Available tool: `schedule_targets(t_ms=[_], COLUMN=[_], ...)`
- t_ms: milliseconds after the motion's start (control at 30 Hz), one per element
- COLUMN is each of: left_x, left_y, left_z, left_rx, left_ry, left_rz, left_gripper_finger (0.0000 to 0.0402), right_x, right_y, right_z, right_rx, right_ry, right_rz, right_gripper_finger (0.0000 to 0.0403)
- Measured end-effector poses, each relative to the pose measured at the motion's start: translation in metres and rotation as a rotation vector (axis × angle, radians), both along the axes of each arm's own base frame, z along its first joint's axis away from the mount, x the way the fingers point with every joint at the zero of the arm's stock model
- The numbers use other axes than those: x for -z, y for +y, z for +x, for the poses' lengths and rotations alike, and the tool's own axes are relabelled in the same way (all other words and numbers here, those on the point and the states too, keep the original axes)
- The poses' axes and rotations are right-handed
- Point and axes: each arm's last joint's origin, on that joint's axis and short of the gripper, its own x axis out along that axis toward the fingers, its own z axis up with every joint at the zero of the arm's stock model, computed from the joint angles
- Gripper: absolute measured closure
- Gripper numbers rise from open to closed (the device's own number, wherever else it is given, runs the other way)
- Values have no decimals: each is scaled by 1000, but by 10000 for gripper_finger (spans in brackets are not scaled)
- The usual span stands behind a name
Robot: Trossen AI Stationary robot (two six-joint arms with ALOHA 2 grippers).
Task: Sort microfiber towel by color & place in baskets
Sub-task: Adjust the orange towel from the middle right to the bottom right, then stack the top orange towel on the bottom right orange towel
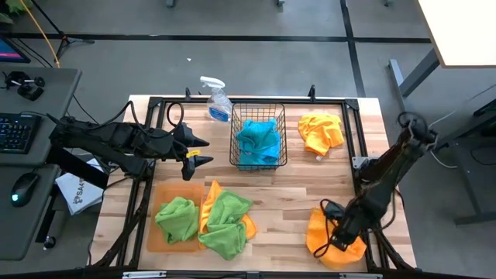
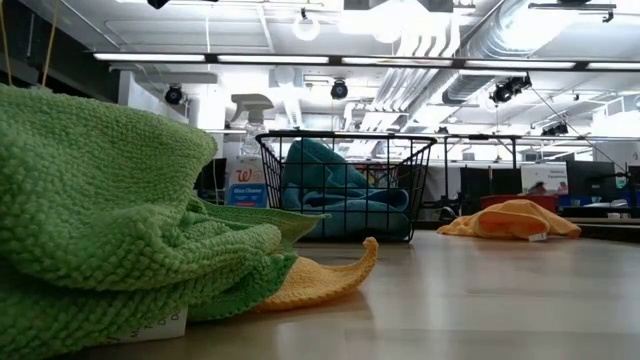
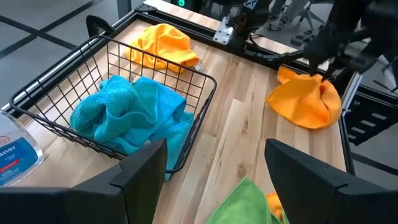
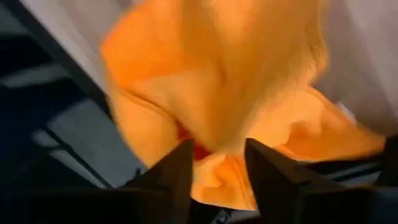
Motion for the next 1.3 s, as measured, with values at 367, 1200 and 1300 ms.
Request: schedule_targets(t_ms=[367,1200,1300], left_x=[0,0,0], left_y=[0,0,0], left_z=[0,0,0], left_rx=[0,-46,-47], left_ry=[0,-19,-19], left_rz=[0,-92,-94], left_gripper_finger=[143,143,143], right_x=[-31,3,23], right_y=[-74,-377,-384], right_z=[4,10,12], right_rx=[462,1012,952], right_ry=[-219,3,97], right_rz=[-324,-615,-540], right_gripper_finger=[124,121,121])
